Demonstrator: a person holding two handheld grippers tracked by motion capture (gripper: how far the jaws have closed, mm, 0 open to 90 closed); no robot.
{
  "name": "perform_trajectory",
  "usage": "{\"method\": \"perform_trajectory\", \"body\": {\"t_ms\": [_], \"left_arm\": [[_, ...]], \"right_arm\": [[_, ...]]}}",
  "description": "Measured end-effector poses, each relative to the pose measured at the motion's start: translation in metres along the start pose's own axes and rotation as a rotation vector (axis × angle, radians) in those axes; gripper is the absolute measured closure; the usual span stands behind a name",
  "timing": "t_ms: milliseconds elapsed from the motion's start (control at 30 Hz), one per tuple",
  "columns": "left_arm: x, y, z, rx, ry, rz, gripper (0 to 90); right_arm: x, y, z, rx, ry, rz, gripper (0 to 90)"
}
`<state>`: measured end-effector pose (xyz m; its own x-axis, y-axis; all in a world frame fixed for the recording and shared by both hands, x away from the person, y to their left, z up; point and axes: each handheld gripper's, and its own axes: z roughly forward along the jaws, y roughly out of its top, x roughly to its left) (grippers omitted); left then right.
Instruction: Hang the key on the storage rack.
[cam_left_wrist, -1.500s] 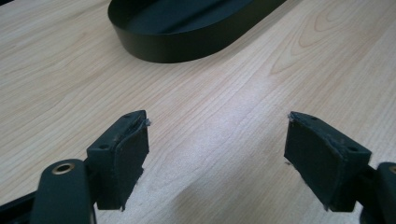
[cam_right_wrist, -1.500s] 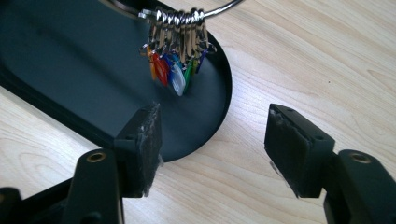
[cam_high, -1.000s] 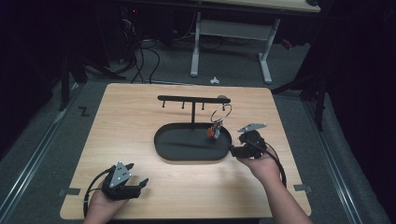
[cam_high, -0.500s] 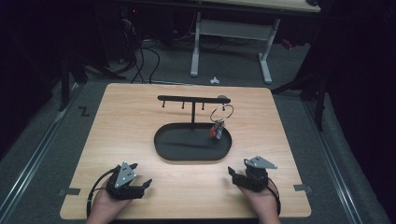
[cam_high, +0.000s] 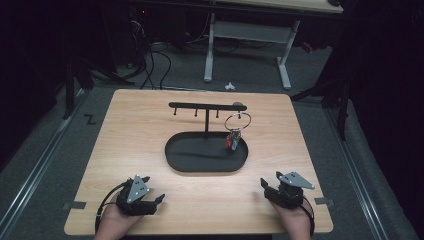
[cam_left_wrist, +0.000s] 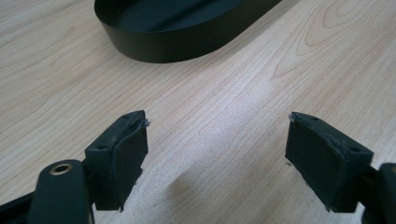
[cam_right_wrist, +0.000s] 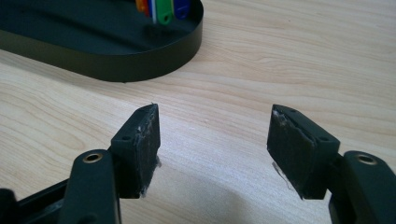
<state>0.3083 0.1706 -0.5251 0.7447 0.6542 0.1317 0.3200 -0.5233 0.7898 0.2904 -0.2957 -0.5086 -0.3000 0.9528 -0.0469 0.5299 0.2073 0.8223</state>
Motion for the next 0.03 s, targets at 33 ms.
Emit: {"method": "perform_trajectory", "body": {"t_ms": [33], "left_arm": [[0.0007,0.0002,-0.0005,-0.004,0.000,-0.001,21.5]], "right_arm": [[0.0014,0.0003,0.0004,0.000,-0.002,-0.009,35.2]]}}
